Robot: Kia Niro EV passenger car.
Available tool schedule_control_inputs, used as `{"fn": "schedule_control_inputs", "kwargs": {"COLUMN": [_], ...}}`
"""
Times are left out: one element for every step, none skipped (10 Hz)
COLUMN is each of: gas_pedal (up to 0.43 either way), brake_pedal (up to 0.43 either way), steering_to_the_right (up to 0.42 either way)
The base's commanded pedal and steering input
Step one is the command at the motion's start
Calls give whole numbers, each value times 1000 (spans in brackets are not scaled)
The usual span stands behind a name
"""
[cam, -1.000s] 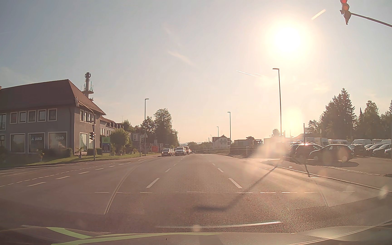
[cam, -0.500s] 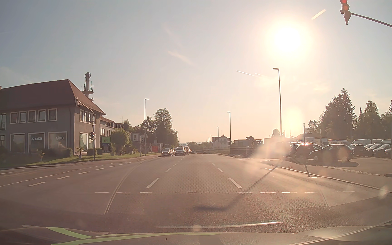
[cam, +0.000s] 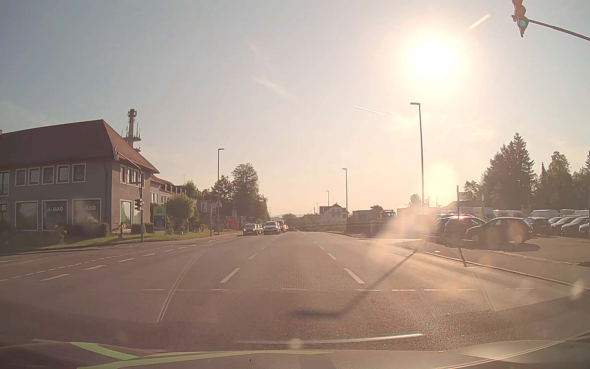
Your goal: Follow the waypoints while adhering to traffic rules and regulations
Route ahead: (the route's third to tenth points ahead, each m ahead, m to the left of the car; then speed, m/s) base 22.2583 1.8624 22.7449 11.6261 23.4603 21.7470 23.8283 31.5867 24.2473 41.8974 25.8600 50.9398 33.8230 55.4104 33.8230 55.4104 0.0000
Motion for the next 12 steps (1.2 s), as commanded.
{"fn": "schedule_control_inputs", "kwargs": {"gas_pedal": [0,0,0,0,0,0,0,0,0,0,0,20], "brake_pedal": [366,335,238,24,0,0,0,0,0,0,0,0], "steering_to_the_right": [0,0,0,0,0,0,0,0,0,0,0,0]}}
